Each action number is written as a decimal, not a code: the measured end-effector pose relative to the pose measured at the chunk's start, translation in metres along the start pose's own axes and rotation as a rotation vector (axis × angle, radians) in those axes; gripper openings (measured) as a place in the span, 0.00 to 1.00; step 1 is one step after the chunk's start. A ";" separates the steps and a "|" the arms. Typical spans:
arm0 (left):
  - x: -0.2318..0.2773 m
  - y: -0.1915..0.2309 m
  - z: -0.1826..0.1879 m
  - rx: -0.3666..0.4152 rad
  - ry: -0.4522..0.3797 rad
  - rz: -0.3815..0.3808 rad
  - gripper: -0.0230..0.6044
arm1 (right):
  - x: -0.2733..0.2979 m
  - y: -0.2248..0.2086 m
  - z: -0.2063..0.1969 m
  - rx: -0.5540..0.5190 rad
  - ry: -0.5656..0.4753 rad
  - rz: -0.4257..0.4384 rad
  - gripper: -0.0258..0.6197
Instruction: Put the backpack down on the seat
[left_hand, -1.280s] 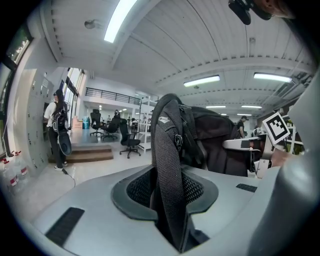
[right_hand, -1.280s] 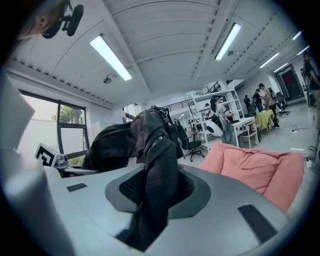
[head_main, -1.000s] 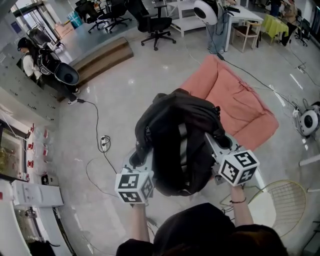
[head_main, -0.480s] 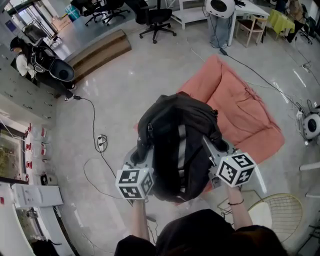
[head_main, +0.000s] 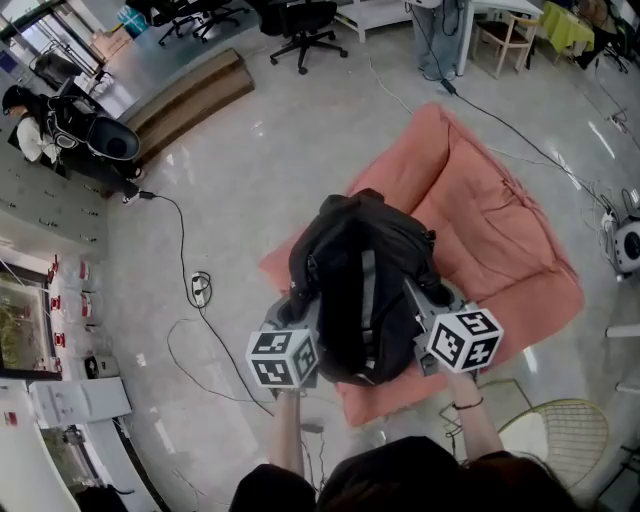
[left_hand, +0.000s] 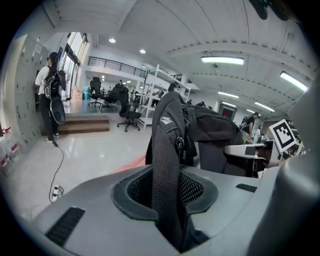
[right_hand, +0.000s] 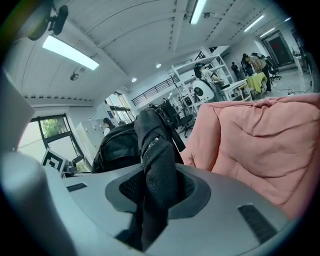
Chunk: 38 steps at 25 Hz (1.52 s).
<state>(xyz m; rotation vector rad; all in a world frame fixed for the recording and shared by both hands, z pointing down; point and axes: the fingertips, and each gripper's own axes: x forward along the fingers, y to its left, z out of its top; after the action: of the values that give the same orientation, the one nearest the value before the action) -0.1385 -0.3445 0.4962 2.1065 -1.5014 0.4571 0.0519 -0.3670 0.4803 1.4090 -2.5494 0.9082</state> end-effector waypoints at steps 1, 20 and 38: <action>0.008 0.001 -0.006 -0.005 0.015 -0.003 0.21 | 0.004 -0.005 -0.005 -0.005 0.003 -0.007 0.18; 0.118 0.028 -0.014 -0.002 0.054 -0.004 0.21 | 0.082 -0.084 -0.013 0.002 0.043 -0.064 0.18; 0.186 0.061 0.001 0.028 0.009 0.066 0.22 | 0.145 -0.129 -0.004 -0.001 0.032 -0.133 0.18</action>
<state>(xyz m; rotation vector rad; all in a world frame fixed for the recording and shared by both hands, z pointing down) -0.1344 -0.5046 0.6088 2.0785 -1.5721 0.5142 0.0718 -0.5240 0.5928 1.5301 -2.3992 0.9004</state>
